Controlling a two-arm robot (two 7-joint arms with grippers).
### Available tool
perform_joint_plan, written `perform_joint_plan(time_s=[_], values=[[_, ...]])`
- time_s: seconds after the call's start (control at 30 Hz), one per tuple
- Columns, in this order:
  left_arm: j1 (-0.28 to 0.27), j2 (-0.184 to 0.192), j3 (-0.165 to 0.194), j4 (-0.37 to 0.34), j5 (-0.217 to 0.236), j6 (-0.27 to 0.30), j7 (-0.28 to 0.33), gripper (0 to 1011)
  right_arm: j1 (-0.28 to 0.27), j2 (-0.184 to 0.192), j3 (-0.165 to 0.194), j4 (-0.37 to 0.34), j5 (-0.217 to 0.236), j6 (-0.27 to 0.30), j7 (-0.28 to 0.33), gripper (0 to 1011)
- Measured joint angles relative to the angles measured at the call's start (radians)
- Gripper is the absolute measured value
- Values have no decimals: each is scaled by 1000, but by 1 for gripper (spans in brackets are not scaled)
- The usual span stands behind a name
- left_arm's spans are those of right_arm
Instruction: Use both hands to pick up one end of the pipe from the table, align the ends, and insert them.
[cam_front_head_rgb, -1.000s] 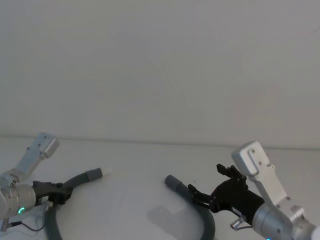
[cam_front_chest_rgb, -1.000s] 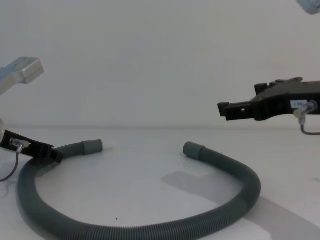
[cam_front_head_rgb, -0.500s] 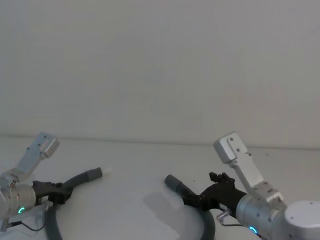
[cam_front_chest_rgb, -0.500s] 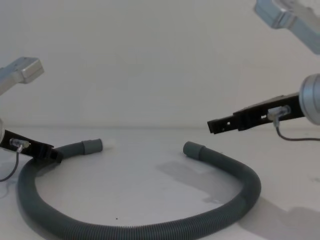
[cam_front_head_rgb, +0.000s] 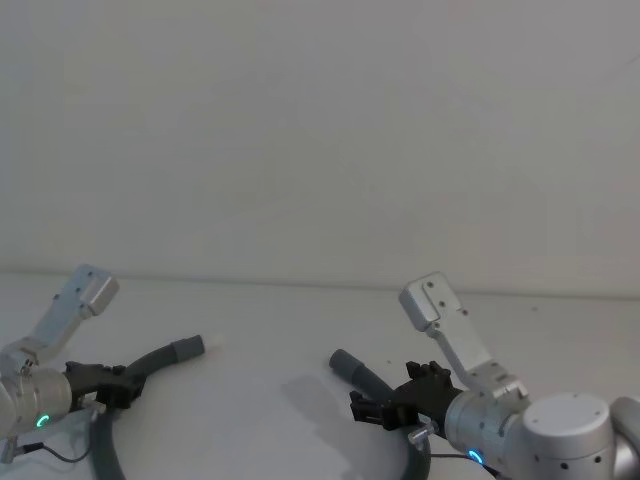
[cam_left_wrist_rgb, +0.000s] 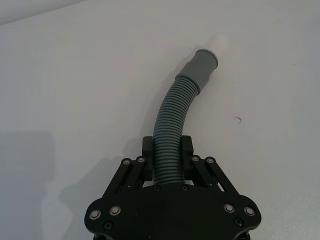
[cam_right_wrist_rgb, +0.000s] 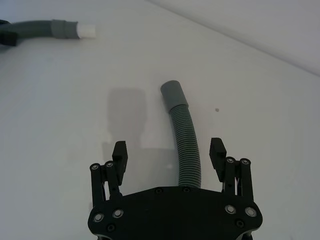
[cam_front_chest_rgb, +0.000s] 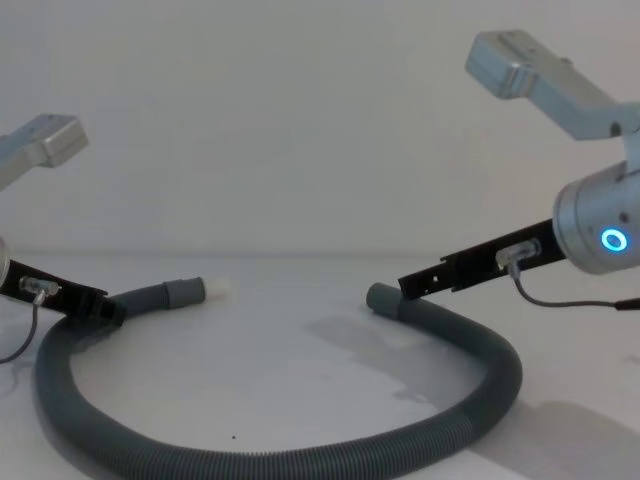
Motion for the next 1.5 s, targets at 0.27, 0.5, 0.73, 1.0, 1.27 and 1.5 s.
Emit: perform_joint_plan(time_s=[0.27,0.5,0.73,1.0,1.27,1.5], values=[[0,0,0,0,0,0,0,290,31,-23,-18,73,-32,-25,-22,1002],[0,0,0,0,0,0,0,290,50,-35,-27,120,-49,-42,-31,1002],[0,0,0,0,0,0,0,290,72,-47,-32,177,-63,-51,-32,1002],[0,0,0,0,0,0,0,290,92,-60,-26,226,-67,-40,-25,1002],[0,0,0,0,0,0,0,290,106,-78,0,251,-50,-3,-12,1002],[0,0,0,0,0,0,0,290,115,-97,34,267,-25,40,-2,1002]])
